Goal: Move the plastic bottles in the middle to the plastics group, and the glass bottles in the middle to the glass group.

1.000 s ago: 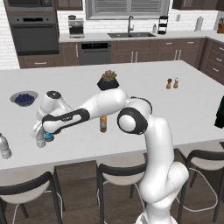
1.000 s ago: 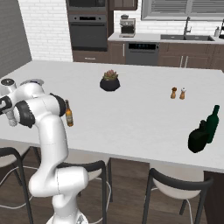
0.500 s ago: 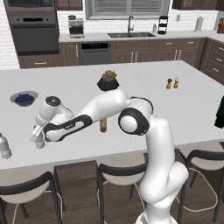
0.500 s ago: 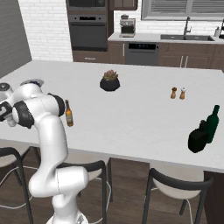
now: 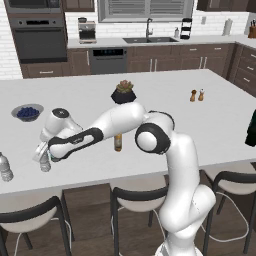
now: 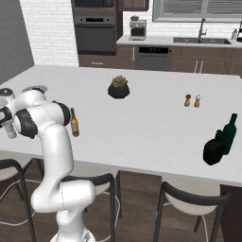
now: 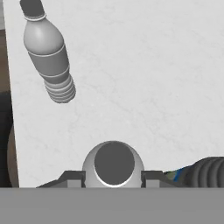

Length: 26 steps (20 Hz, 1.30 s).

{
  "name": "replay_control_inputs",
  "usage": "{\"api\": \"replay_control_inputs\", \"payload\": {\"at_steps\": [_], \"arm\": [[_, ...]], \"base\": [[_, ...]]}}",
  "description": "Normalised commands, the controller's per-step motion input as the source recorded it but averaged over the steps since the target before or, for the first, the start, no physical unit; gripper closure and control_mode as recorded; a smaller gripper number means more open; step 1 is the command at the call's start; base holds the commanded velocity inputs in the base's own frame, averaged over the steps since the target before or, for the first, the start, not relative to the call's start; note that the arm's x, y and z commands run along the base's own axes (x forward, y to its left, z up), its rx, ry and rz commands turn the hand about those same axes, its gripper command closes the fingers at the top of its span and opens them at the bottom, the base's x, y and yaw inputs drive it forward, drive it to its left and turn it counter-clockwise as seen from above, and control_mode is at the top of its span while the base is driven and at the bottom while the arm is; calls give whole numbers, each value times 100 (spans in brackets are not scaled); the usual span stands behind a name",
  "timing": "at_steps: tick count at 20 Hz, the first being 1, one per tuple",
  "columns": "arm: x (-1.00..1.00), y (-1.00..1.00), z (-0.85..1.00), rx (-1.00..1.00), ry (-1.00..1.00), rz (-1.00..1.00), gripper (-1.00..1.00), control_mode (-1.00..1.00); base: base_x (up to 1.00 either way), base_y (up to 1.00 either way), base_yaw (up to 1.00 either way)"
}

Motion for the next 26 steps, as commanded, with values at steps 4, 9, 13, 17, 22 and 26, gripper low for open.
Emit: {"api": "replay_control_inputs", "payload": {"at_steps": [4, 9, 13, 17, 22, 26], "arm": [[0, 0, 0, 0, 0, 0, 100, -100], [0, 0, 0, 0, 0, 0, -100, -100], [0, 0, 0, 0, 0, 0, -100, -100], [0, 0, 0, 0, 0, 0, -100, -100], [-6, 0, 23, 0, 0, 0, -100, -100], [-20, -7, 92, 0, 0, -2, -100, -100]], "base": [[0, 0, 0], [0, 0, 0], [0, 0, 0], [0, 0, 0], [0, 0, 0], [0, 0, 0]]}}
